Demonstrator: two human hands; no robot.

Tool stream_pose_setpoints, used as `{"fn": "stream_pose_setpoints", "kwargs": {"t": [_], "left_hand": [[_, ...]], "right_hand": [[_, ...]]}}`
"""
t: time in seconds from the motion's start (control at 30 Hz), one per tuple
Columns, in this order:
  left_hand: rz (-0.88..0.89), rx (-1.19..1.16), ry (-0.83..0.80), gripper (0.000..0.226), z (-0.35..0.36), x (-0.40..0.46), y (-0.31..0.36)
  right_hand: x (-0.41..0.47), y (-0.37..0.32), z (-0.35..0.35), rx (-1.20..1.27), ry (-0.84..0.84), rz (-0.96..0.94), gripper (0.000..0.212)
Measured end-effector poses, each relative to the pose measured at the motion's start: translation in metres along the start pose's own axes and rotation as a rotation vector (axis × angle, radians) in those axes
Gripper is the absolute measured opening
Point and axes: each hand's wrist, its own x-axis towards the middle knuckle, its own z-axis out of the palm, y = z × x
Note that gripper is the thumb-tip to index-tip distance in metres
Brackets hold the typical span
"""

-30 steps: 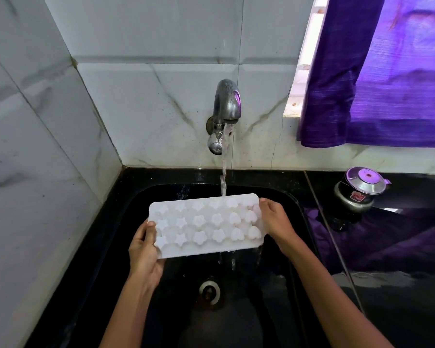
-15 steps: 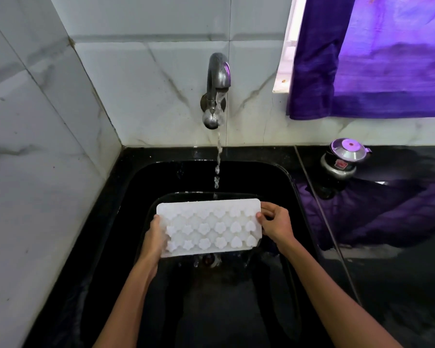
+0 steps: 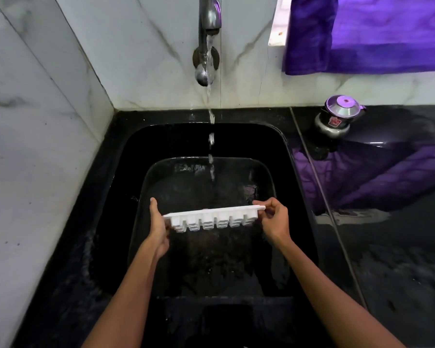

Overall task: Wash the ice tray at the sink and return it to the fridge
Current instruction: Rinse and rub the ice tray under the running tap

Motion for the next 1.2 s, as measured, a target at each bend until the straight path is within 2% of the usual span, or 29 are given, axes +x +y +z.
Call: {"fn": "stream_pose_setpoints", "kwargs": {"t": [0.2,0.3,0.37,0.43,0.57,0.63,0.8,0.9,1.03,1.2], "left_hand": [[-0.084,-0.056,-0.055,0.078,-0.01,-0.004,-0.013],[-0.093,-0.068,-0.068,0.054,-0.014,-0.01,-0.011],[-0.069,-0.143,-0.06,0.036,-0.016,-0.012,-0.01],[-0.04,-0.195,-0.062,0.027,-0.018,-0.015,-0.008],[-0.009,-0.264,-0.084,0.032,-0.022,-0.024,-0.005],[0.022,-0.304,-0.062,0.033,-0.024,-0.028,-0.002],[0.158,-0.444,0.011,0.037,-0.019,-0.037,0.015],[0.266,-0.469,0.074,0.038,-0.013,-0.04,0.024],[0.319,-0.468,0.184,0.033,-0.006,-0.038,0.035],[0.374,-0.465,0.259,0.029,-0.001,-0.036,0.049]], "right_hand": [[-0.006,0.013,-0.006,-0.113,-0.094,-0.089,0.047],[-0.01,0.015,-0.009,-0.258,-0.132,-0.267,0.054],[-0.011,0.013,-0.011,-0.358,-0.168,-0.35,0.047],[-0.01,0.014,-0.014,-0.473,-0.237,-0.381,0.044],[-0.006,0.004,-0.017,-0.598,-0.412,-0.361,0.048],[-0.006,-0.011,-0.016,-0.581,-0.462,-0.363,0.036],[0.003,-0.057,0.0,-0.421,-0.283,-0.456,0.028],[0.013,-0.089,0.014,-0.393,-0.287,-0.475,0.018],[0.025,-0.119,0.03,-0.513,-0.385,-0.453,0.034],[0.049,-0.137,0.045,-0.664,-0.426,-0.487,0.055]]}}
